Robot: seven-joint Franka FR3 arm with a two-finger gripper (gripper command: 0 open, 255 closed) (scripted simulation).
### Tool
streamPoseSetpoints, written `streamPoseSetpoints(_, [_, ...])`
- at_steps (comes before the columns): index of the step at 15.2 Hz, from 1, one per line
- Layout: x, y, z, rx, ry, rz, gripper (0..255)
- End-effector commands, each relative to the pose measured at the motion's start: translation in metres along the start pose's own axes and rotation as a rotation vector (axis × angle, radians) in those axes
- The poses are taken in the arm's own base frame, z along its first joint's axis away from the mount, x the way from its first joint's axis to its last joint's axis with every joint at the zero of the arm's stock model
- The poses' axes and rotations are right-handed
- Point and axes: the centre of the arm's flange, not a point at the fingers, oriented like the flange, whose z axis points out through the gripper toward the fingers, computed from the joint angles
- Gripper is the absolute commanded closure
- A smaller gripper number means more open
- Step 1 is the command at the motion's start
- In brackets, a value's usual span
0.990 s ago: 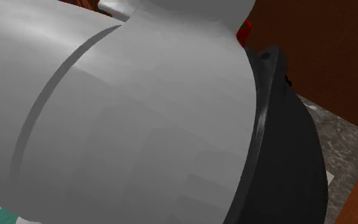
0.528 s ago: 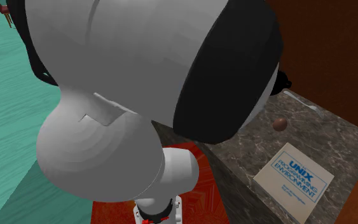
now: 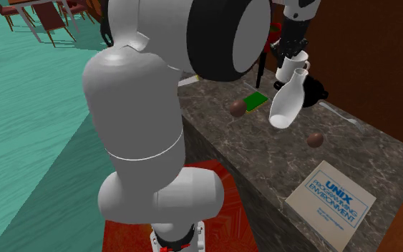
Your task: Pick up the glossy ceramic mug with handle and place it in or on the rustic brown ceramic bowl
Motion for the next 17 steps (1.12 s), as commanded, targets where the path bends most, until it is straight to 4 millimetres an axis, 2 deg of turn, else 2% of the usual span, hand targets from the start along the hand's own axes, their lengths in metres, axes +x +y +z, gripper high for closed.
streamPoseSetpoints(1, [0.006, 0.028, 0.002, 0.000, 0.002, -0.004, 255])
streamPoseSetpoints(11, [0.040, 0.157, 0.005, 0.000, 0.002, -0.004, 255])
streamPoseSetpoints(17, [0.039, 0.155, 0.036, 0.000, 0.002, -0.004, 255])
